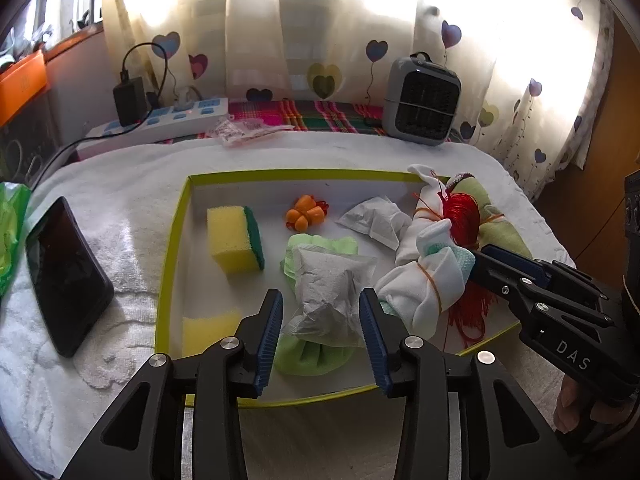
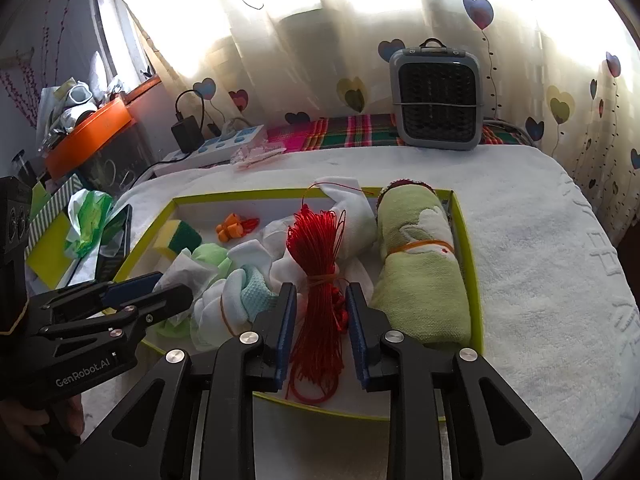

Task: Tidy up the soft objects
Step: 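Open the right gripper on the red tassels in the box while the left gripper releases the white cloth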

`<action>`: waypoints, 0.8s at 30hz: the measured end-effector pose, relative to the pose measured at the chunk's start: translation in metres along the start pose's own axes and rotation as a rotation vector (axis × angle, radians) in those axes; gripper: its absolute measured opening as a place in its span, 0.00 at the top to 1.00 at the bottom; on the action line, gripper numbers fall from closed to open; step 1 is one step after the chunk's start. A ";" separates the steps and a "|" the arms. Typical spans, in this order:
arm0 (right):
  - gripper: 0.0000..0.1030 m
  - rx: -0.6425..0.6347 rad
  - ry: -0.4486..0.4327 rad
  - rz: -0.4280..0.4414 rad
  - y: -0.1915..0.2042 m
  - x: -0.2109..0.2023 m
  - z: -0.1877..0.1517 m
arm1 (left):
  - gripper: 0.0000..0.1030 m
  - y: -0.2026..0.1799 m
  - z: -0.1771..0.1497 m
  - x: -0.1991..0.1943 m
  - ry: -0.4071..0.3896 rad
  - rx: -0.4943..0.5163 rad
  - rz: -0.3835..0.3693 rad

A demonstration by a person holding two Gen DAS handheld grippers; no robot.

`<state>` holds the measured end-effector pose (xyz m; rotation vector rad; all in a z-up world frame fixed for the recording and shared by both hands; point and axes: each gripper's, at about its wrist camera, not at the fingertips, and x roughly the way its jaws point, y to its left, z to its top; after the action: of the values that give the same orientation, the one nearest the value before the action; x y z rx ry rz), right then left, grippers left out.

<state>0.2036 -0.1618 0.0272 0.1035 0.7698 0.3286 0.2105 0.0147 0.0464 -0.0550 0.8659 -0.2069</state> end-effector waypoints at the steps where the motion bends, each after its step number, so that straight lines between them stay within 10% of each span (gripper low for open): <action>1: 0.70 -0.001 -0.001 -0.001 0.000 0.000 0.000 | 0.62 -0.001 0.000 -0.001 -0.001 0.001 0.000; 24: 0.52 0.013 -0.034 -0.032 0.005 -0.022 -0.008 | 0.56 -0.007 -0.011 -0.031 -0.048 -0.003 0.044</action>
<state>0.1819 -0.1644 0.0374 0.1088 0.7389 0.2909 0.1821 0.0147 0.0634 -0.0432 0.8185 -0.1621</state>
